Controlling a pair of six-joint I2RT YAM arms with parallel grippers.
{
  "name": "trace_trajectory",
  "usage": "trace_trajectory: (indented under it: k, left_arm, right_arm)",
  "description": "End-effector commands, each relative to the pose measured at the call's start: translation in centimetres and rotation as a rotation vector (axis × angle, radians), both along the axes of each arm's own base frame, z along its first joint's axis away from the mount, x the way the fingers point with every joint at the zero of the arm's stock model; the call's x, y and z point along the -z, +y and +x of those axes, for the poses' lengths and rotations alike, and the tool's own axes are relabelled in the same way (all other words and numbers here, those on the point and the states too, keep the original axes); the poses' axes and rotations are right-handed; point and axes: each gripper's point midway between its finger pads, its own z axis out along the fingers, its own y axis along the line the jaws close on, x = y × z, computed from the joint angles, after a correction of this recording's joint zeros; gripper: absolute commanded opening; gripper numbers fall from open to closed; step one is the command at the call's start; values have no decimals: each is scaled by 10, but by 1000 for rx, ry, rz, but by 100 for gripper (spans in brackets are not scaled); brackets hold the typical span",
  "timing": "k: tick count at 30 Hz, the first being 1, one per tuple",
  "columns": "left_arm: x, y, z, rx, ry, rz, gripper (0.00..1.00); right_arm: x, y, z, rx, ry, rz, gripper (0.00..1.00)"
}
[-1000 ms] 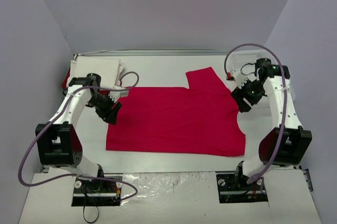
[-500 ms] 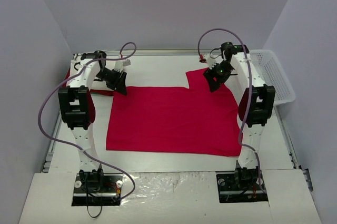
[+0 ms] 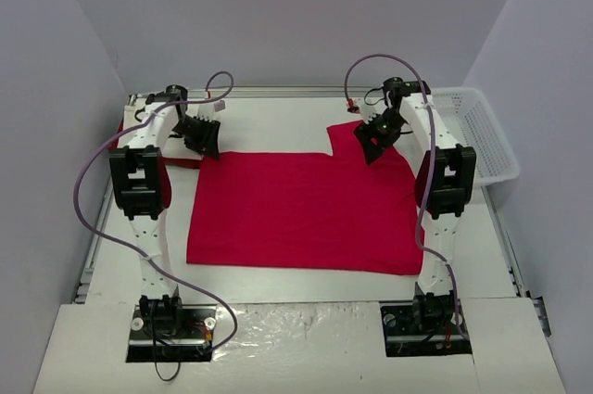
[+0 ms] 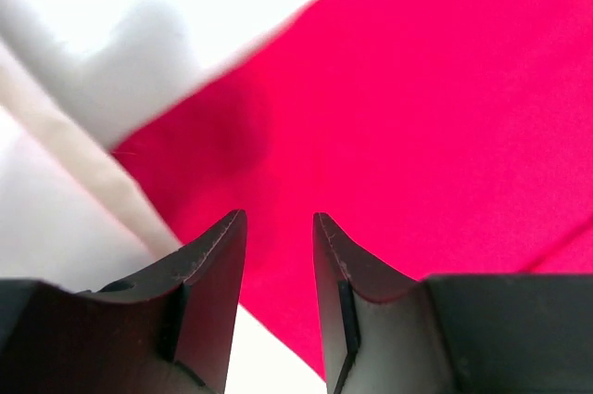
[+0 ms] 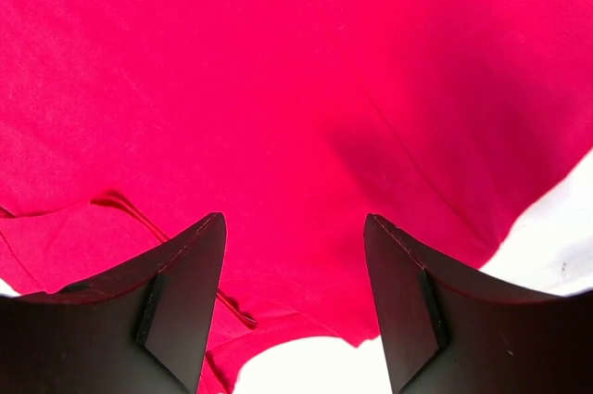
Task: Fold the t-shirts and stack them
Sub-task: Grap the side of the flattened tshirt furthest away from the robot with both arms
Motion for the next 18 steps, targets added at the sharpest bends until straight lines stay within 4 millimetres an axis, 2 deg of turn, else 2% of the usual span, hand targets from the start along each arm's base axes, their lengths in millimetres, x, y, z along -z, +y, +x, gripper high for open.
trace_trajectory:
  k: [1,7,10,12,18]
  left_arm:
    - [11,14,12,-40,-13,106,34]
    - [33,30,19,-65,-14,206,34]
    - [35,36,27,-87,-52,238,33]
    - [32,37,30,-91,-69,238,30]
    - [22,41,44,-119,-124,257,29]
  right_arm:
    - [0,1,-1,7,19,-11,57]
    - [7,-1,-1,2,34,-23,57]
    - [15,-1,-5,-7,57,-34,57]
    - [21,-1,-9,-20,69,-48,56]
    - [32,0,-13,-33,95,-63,56]
